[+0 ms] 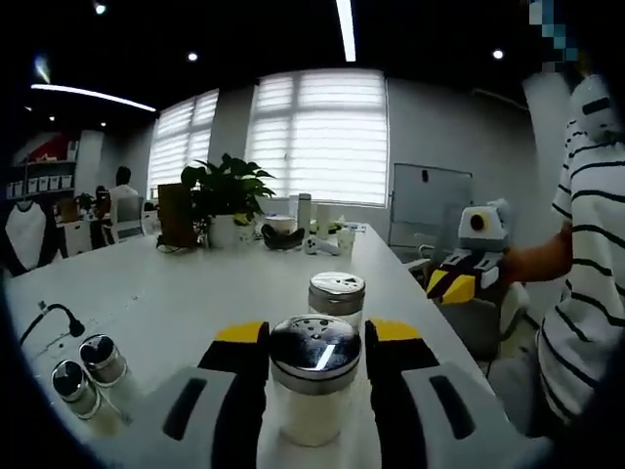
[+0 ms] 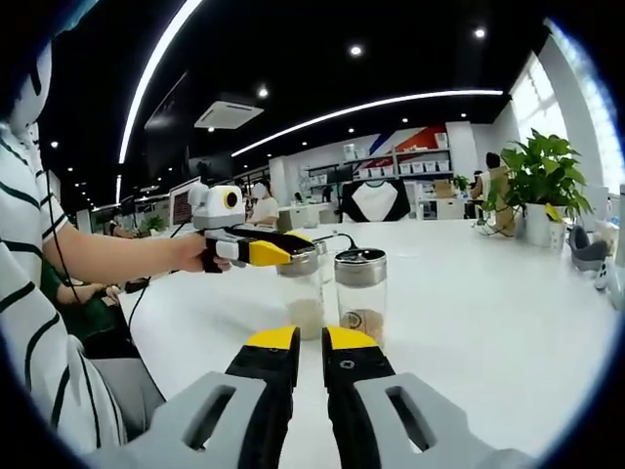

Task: Rotate the seasoning bottle until the label or dispensing opening points toward the visible target arrow and the bottle remains upright within the marked orientation range

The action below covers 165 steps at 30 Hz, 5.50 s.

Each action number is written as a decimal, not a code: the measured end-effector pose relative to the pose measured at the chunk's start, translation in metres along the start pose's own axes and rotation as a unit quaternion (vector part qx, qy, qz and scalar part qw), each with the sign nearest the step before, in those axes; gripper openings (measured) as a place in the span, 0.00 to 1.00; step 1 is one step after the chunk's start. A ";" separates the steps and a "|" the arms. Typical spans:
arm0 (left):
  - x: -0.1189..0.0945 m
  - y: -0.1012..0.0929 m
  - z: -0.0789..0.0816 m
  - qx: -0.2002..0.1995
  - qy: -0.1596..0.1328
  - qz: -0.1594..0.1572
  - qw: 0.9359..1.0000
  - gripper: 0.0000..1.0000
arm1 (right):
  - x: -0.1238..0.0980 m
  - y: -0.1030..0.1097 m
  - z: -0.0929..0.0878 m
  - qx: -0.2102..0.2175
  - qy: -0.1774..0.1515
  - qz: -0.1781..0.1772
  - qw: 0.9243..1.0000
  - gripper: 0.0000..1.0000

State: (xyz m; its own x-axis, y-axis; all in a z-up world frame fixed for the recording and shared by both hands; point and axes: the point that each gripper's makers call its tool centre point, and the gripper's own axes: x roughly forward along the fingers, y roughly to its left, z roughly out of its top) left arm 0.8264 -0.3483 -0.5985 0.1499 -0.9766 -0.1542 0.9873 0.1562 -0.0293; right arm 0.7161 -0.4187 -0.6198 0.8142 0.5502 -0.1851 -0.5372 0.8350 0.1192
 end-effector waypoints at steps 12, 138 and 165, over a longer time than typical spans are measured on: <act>-0.011 0.008 0.018 0.000 -0.049 0.131 0.990 0.46 | -0.002 0.001 0.001 0.003 -0.003 -0.005 1.000 0.07; -0.011 0.004 0.006 -0.057 -0.065 0.114 0.990 0.48 | 0.000 0.011 0.002 -0.005 0.001 0.013 1.000 0.06; -0.006 0.007 0.000 -0.010 -0.038 0.231 0.972 0.40 | -0.006 0.001 0.003 -0.001 0.001 -0.007 1.000 0.06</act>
State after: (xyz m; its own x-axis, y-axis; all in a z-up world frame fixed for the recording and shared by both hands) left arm 0.8329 -0.3410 -0.5975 0.5806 -0.8100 -0.0822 0.8130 0.5822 0.0066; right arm 0.7114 -0.4207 -0.6154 0.8214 0.5385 -0.1880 -0.5263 0.8426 0.1141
